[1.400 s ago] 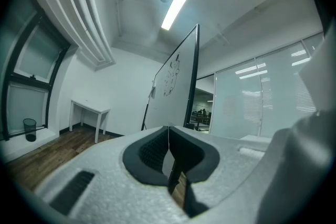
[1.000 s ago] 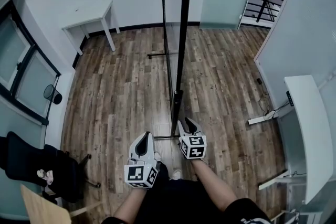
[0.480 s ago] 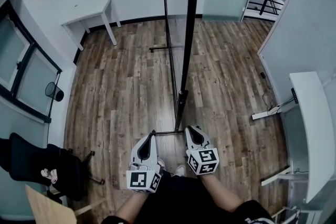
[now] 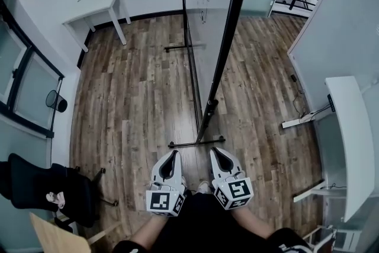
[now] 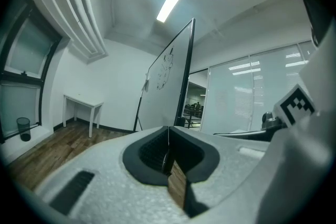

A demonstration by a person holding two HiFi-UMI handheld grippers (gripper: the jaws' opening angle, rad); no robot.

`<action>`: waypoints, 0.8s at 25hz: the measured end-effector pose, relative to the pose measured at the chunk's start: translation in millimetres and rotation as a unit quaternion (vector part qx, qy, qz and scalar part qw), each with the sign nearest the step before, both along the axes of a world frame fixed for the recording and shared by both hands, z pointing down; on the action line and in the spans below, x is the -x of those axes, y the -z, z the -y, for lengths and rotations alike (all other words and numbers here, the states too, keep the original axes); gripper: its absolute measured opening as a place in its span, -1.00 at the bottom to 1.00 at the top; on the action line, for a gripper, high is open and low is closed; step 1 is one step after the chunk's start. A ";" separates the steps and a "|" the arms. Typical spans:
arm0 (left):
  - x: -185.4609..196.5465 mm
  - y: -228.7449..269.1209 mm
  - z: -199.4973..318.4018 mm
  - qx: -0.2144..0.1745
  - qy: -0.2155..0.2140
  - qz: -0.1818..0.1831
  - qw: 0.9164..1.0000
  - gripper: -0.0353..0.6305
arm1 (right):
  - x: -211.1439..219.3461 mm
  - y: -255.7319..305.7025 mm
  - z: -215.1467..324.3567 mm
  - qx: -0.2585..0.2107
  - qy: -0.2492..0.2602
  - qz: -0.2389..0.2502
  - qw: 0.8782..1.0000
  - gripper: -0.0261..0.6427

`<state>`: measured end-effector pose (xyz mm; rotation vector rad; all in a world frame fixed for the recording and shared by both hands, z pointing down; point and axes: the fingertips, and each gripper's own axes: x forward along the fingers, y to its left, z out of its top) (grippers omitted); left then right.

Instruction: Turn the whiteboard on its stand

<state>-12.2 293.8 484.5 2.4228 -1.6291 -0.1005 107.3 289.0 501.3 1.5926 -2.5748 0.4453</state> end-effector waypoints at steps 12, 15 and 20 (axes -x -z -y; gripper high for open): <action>-6.9 -8.4 11.5 0.001 -0.030 0.007 1.000 -0.84 | 0.6 -4.9 5.8 0.003 -0.016 -0.010 1.000 -0.87; -6.9 -9.1 13.0 0.001 -0.033 0.009 0.999 -0.84 | 1.2 -6.5 7.1 0.004 -0.014 -0.015 1.000 -0.88; -4.7 -5.0 16.3 -0.004 -0.029 0.009 1.000 -0.84 | 0.8 -3.0 10.8 0.001 -0.017 -0.015 1.000 -0.88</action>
